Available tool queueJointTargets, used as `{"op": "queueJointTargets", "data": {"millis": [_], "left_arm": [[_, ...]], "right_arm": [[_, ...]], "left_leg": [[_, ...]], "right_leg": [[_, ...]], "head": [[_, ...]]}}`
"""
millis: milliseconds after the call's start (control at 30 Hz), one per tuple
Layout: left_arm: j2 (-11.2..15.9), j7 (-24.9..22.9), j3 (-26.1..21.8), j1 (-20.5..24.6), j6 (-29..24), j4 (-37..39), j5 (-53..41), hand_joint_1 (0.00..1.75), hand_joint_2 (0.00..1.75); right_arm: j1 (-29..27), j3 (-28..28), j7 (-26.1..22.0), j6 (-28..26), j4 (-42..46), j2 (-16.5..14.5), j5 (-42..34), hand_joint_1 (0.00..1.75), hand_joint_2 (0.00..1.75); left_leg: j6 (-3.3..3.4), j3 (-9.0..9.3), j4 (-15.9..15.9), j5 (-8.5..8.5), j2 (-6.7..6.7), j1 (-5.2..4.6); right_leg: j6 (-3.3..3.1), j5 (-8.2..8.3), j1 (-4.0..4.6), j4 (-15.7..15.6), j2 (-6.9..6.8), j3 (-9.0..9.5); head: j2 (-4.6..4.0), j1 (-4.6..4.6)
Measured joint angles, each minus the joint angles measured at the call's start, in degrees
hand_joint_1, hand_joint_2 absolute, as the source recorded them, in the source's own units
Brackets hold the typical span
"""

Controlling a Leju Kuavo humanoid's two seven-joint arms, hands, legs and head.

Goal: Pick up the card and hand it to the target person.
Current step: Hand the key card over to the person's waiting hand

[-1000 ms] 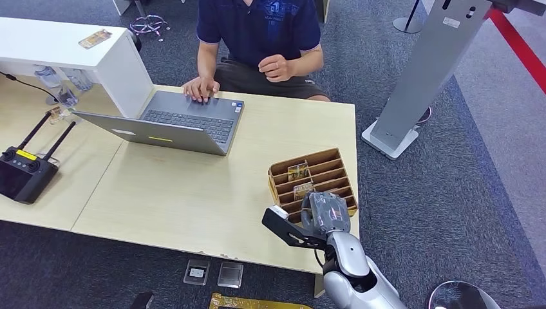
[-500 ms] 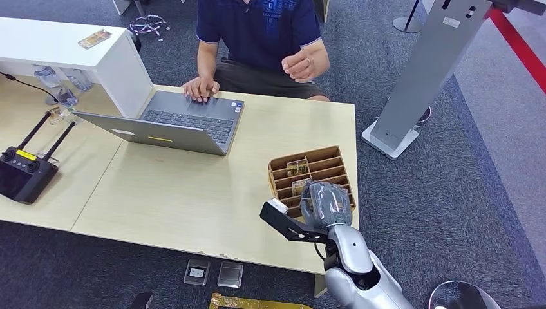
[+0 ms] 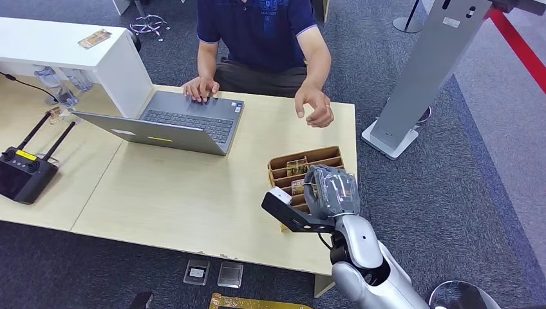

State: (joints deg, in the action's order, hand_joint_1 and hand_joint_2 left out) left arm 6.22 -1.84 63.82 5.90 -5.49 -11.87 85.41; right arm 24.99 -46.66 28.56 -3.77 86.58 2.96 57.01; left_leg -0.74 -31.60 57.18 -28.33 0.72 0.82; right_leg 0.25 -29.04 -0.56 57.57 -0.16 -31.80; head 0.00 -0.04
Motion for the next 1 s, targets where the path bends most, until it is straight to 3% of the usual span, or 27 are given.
{"op": "queueJointTargets", "data": {"millis": [267, 567, 833, 967, 1000], "left_arm": [[0.0, 0.1, 0.0, 0.0, 0.2, 0.0, -1.3, 0.0, 0.0], [-0.1, 0.4, 0.0, 0.1, 0.5, 0.0, -2.4, 0.0, 0.0], [-0.1, 0.5, 0.1, 0.2, 0.5, 0.0, -2.4, 0.0, 0.0], [-0.1, 0.4, 0.1, 0.2, 0.5, 0.0, -2.4, 0.0, 0.0], [-0.1, 0.4, 0.1, 0.2, 0.5, 0.0, -2.4, 0.0, 0.0]], "right_arm": [[5.6, -0.4, -4.6, -4.3, -2.2, -0.4, -0.7, 1.29, 1.75], [15.8, -1.0, -9.0, -10.3, -15.5, -3.9, -0.6, 1.29, 1.75], [18.9, -1.9, -10.2, -14.6, -24.6, -6.2, 1.9, 1.29, 1.75], [19.4, -2.1, -10.6, -15.6, -27.9, -7.1, 2.5, 0.0, 1.75], [19.4, -2.3, -10.6, -15.8, -28.6, -7.4, 2.5, 0.0, 1.75]], "left_leg": [[0.0, -0.03, 0.0, 0.0, 0.0, 0.0], [0.0, -0.06, 0.0, 0.01, 0.02, 0.0], [0.0, -0.09, 0.0, 0.01, 0.02, 0.0], [0.0, -0.08, 0.0, 0.01, 0.02, 0.0], [0.0, -0.07, 0.0, 0.01, 0.02, 0.0]], "right_leg": [[0.0, 0.0, 0.0, 0.0, 0.0, 0.01], [0.0, 0.0, 0.0, 0.0, -0.03, -0.01], [0.0, 0.0, 0.0, 0.0, -0.03, -0.04], [0.0, 0.0, 0.0, 0.0, -0.03, -0.04], [0.0, 0.0, 0.0, 0.0, -0.03, -0.04]], "head": [[0.0, 0.02], [0.0, 0.01], [0.0, 0.01], [0.0, 0.03], [0.0, 0.01]]}}
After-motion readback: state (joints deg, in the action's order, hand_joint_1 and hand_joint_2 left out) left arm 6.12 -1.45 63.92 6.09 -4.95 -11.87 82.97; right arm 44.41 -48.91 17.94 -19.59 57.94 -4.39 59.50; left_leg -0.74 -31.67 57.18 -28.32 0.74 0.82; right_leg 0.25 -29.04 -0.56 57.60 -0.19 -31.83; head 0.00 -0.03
